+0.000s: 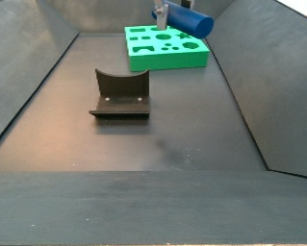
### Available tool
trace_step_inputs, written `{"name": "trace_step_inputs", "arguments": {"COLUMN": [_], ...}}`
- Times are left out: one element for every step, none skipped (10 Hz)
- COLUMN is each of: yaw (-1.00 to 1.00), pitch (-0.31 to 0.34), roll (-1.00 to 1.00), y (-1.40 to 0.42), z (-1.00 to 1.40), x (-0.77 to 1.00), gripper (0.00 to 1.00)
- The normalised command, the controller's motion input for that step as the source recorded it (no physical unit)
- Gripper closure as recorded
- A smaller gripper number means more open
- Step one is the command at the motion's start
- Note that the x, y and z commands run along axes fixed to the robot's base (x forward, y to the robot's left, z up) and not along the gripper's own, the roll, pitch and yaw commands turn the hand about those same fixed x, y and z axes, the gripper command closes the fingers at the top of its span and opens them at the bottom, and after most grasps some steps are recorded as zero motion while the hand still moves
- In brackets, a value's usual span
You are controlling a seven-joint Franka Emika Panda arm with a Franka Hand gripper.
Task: Pick up the oval object. Move up. Place the oval object on the fixture. Regrasp the oval object. Move to above the board. Insert the oval object.
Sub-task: Place the oval object on the fixture.
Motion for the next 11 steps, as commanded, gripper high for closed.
{"name": "trace_step_inputs", "arguments": {"yaw": [-1.0,-1.0,-1.0,-1.0,-1.0,-1.0,-1.0,-0.87,-0.46,-0.33,-0.21], "pitch": [0.07,0.077,0.099,0.113,0.148,0.174,0.212,0.202,0.15,0.127,0.113], "roll": [-0.15,-0.16,-0.19,-0.21,-0.24,-0.27,-0.33,-0.31,-0.23,-0.2,-0.17], "y": [-0.17,-0.15,-0.1,-0.08,-0.06,-0.05,-0.02,-0.01,0.01,0.01,0.01], "z": [-0.01,-0.01,0.0,0.0,0.01,0.01,0.0,0.0,0.0,0.0,0.0], "x": [1.0,1.0,1.0,1.0,1.0,1.0,1.0,0.99,0.86,0.81,0.72], "gripper": [1.0,1.0,1.0,1.0,1.0,1.0,1.0,1.0,1.0,1.0,1.0]}}
